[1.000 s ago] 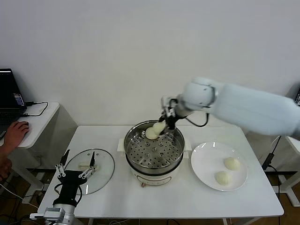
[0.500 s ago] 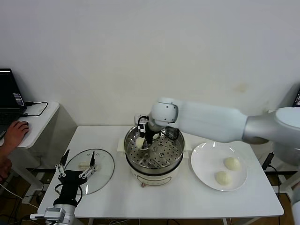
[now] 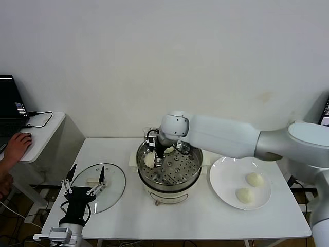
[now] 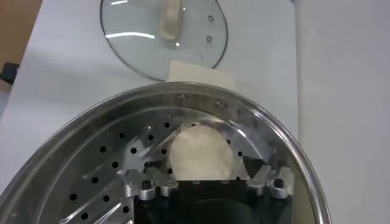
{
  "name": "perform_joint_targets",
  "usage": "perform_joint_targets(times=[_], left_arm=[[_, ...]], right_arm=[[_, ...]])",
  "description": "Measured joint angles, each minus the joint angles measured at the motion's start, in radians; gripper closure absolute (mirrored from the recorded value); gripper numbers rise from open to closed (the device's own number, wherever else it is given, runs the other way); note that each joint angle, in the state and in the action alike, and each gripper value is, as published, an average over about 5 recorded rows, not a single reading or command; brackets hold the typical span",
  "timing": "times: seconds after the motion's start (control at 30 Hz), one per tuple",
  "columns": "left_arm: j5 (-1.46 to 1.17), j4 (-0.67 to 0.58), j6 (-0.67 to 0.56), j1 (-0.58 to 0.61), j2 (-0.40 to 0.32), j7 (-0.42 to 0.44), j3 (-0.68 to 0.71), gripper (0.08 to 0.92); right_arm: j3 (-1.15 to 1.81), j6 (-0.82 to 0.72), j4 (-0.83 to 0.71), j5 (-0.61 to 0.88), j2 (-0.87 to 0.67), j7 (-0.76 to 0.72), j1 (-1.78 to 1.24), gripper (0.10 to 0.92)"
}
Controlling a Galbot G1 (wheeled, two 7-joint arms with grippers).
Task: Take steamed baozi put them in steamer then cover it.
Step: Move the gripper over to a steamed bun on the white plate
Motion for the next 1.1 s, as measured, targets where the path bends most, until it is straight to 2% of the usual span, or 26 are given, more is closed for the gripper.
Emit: perform_joint_targets(times=[0.2,0.57,0.83,1.1], left_arm=[[-0.002,0.01,0.001,-0.01,0.01,0.0,0.009,0.177],[0.001,0.038,0.004,-0.02,0.025,0.0,0.032,0.177],[0.006,0.056,0.004,-0.024,0.026,0.001,0.037,0.177],[0.013,0.053,0.01,-0.018,0.023,0.003,0.034,0.177]], right_arm=[[-0.008,0.074,0.103,-0.057,-0.168,-0.106,0.093,0.202],[-0.008,0.253,0.297,-0.258,-0.593,-0.226,0.098,0.202],[0.151,0.324,0.34,-0.424,-0.821,-0.238,-0.138,0.202],[0.375,0.346,0.33,-0.535,-0.89,-0.209,-0.469,0.203]])
